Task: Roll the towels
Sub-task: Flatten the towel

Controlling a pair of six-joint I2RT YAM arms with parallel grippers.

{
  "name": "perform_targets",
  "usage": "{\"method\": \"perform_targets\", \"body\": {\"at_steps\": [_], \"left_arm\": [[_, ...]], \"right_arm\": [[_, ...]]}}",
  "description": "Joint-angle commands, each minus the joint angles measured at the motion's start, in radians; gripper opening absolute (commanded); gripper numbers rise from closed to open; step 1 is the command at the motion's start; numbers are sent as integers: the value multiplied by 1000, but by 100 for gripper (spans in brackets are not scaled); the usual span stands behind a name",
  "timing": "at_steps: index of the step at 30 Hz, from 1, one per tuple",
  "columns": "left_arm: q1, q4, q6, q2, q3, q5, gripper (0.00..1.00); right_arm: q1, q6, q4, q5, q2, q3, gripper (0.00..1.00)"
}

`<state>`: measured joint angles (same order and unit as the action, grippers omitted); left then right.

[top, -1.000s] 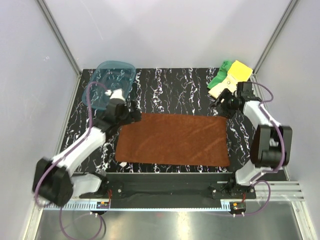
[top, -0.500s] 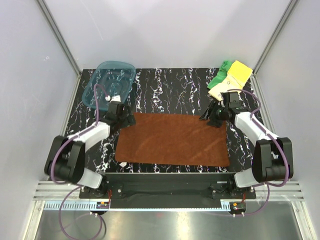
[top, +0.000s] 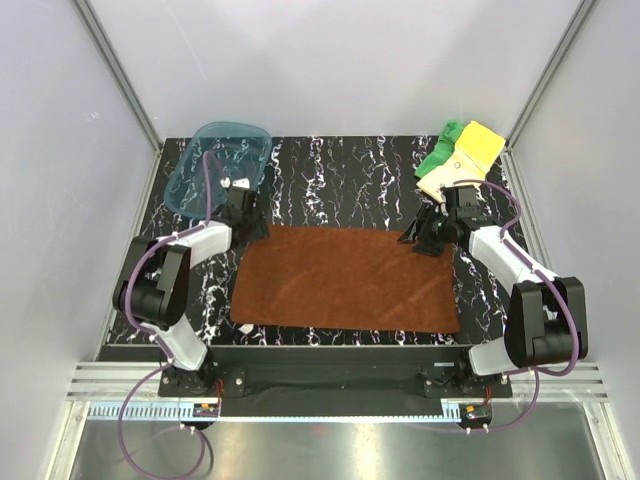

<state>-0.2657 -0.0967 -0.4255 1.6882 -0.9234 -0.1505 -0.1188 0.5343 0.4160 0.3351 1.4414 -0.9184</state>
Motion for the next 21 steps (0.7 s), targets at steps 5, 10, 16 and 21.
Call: {"method": "perform_targets", "body": {"at_steps": [5, 10, 16, 21], "left_arm": [[2, -108, 17, 106, -146, -14, 50], [2, -149, 13, 140, -181, 2, 43], [2, -152, 14, 139, -180, -7, 0], [-41, -146, 25, 48, -147, -104, 0]], "right_arm": [[-8, -22, -22, 15, -4, -4, 55], [-8, -30, -5, 2, -24, 0, 55], [-9, -33, -3, 2, -35, 9, 54], [-8, -34, -5, -2, -50, 30, 53]]}}
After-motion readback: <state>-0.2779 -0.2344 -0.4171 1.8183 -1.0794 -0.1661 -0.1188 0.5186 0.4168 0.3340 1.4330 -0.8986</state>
